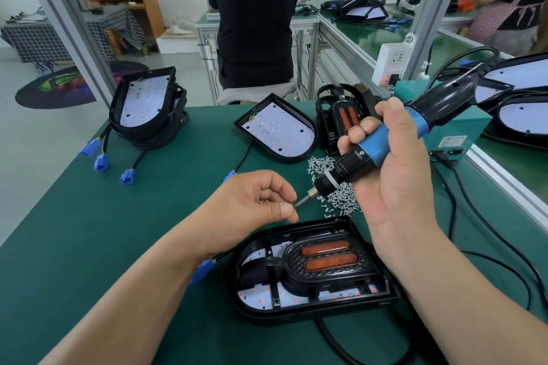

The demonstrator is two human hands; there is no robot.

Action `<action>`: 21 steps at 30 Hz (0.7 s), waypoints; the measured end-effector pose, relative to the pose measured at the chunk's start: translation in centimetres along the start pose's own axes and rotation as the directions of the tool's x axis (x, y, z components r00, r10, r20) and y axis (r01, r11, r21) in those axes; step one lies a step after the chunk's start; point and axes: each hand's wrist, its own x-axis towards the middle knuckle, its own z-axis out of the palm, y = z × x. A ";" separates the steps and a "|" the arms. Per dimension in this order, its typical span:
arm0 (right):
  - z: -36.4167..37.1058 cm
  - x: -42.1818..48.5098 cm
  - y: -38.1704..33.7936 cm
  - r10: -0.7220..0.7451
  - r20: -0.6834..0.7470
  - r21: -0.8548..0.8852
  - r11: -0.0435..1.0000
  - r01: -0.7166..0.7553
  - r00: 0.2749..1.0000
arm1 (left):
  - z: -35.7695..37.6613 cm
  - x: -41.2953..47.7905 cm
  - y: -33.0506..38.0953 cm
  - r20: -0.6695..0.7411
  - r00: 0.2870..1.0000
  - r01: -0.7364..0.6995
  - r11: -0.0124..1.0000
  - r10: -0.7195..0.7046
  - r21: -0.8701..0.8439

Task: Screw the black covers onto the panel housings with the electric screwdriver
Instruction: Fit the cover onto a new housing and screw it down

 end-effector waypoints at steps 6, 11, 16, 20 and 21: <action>-0.2 -0.1 -0.1 0.013 -0.054 0.032 0.999 -0.011 0.998 | 0.0 0.1 -0.1 -0.016 0.999 -0.037 0.999 0.038 0.025; -1.2 0.2 0.0 0.070 -0.125 0.114 0.992 -0.056 0.990 | 0.1 0.1 0.0 0.029 1.000 0.006 1.000 -0.006 -0.014; -1.6 0.4 -0.5 0.085 -0.144 0.165 0.984 -0.061 0.986 | 0.2 0.0 0.3 0.007 1.000 0.023 0.993 -0.022 -0.120; -1.5 0.4 -1.8 0.077 -0.121 0.186 0.981 -0.053 0.990 | -0.5 -0.3 0.5 -0.082 0.995 0.073 0.977 -0.057 0.201; -1.5 0.4 -2.3 0.073 -0.100 0.188 0.981 -0.053 0.992 | -0.7 -0.3 0.5 -0.063 0.995 0.092 0.948 -0.076 0.304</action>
